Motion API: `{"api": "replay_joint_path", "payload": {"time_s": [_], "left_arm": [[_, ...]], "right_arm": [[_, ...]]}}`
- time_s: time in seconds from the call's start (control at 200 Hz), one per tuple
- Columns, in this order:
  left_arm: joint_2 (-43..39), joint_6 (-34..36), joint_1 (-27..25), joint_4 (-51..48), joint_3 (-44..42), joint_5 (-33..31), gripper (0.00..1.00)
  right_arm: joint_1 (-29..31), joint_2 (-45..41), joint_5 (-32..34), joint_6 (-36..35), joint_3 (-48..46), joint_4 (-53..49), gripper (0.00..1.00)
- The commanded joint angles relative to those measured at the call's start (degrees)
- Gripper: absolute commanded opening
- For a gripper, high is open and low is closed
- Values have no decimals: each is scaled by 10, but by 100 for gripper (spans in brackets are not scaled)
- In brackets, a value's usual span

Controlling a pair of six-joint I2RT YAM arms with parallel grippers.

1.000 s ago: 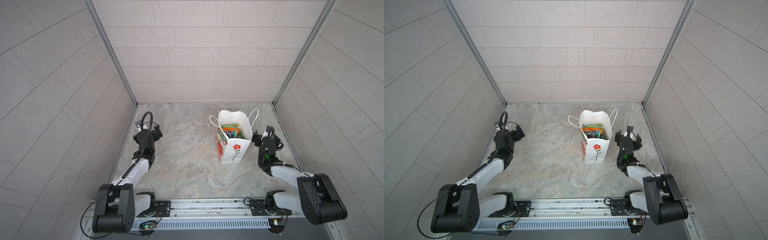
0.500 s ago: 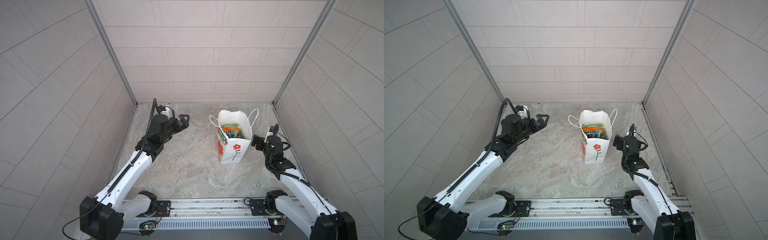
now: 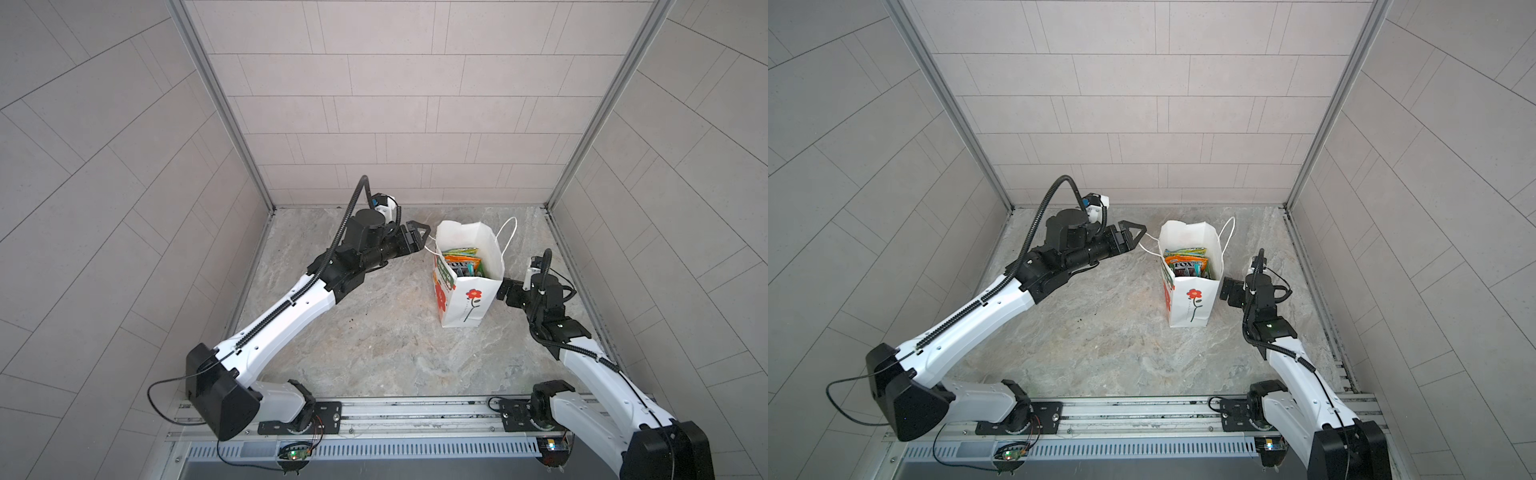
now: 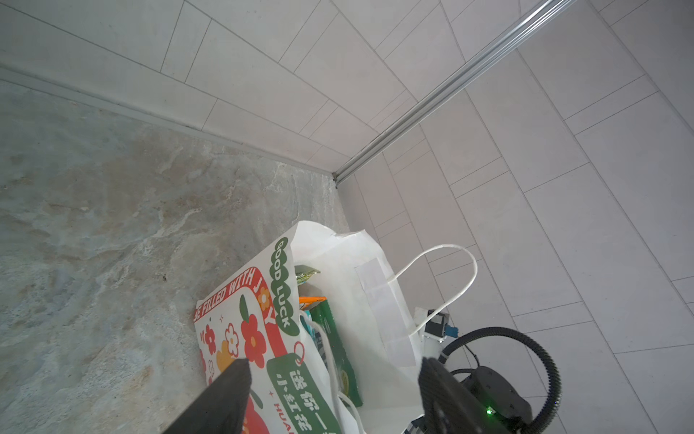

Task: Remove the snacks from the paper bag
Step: 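Reach the left gripper to the bag's top edge while the right gripper approaches the bag, then grasp the bag rim with the left gripper and drag it toward the left arm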

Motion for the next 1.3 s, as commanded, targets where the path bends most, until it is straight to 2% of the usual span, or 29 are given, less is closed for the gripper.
{"api": "replay_joint_path", "payload": {"time_s": [0.0, 0.13, 0.48, 0.701, 0.906, 1.151, 1.296], "left_arm": [[15, -6, -5, -18, 29, -14, 73], [32, -10, -7, -11, 35, -5, 70], [65, -25, -7, 16, 47, 14, 53], [79, -27, -7, 36, 52, 31, 30], [83, -12, -7, 28, 62, 26, 0], [84, 44, -1, -33, 101, 9, 0], [78, 82, 20, -36, 110, 31, 0]], "right_arm": [[2, 0, -1, 6, -3, -14, 99], [3, -1, -2, 5, -4, -15, 99], [2, 7, -4, 5, -6, -13, 99], [2, 13, -4, 4, -5, -15, 99], [2, 33, -6, 2, -4, -18, 99], [3, 62, -39, -10, 6, -22, 99], [5, 87, -111, -19, 17, -12, 96]]}}
